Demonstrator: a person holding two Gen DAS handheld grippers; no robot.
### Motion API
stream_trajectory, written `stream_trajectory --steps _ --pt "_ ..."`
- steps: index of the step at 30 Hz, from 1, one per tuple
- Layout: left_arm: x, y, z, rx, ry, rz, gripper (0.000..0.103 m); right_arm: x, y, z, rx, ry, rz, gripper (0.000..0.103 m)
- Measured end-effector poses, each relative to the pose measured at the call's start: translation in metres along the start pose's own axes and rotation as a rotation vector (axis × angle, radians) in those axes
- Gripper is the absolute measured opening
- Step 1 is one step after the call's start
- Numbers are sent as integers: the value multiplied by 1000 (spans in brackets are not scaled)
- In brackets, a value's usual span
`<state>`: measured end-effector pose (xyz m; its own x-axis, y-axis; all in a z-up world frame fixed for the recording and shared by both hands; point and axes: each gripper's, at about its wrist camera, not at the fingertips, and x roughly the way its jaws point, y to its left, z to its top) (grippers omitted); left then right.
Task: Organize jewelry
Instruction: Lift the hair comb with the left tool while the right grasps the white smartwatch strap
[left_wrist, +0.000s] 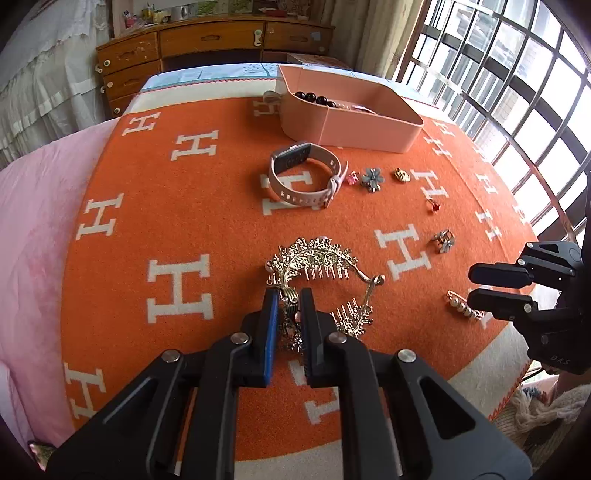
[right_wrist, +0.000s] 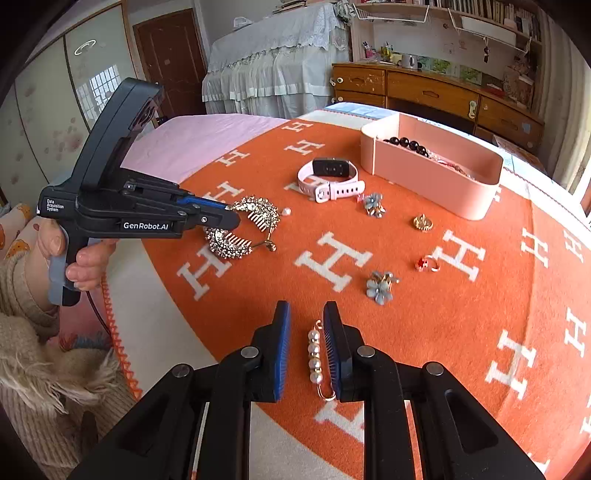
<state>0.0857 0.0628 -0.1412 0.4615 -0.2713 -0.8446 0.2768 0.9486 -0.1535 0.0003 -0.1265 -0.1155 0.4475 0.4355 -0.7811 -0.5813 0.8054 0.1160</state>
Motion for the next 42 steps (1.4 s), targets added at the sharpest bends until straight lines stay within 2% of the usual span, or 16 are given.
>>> stream_trajectory --steps 6,11,17,22,24,27,34,36,39,42 --pt "-12 22 21 -133 -36 32 9 1 0 47 41 -2 0 19" --pt "-20 35 36 -215 -84 67 9 21 -15 95 187 20 33 19" --pt "-23 42 51 -253 -126 104 9 74 -53 128 501 188 43 19" --pt "-18 43 58 -266 -137 86 9 105 -64 130 647 273 65 19" --pt "-15 45 59 -274 -142 76 9 112 -65 131 691 288 60 26" --pt "-12 48 60 -287 -143 64 9 120 -63 135 703 296 8 33" --pt "-7 57 58 -320 -145 59 9 137 -54 149 640 309 -71 33" --pt "-7 60 57 -327 -149 62 9 139 -51 151 615 308 -93 22" --pt "-7 61 57 -329 -148 61 9 141 -49 152 592 306 -90 14" --pt "-8 61 57 -333 -145 57 9 134 -47 150 578 282 -72 11"
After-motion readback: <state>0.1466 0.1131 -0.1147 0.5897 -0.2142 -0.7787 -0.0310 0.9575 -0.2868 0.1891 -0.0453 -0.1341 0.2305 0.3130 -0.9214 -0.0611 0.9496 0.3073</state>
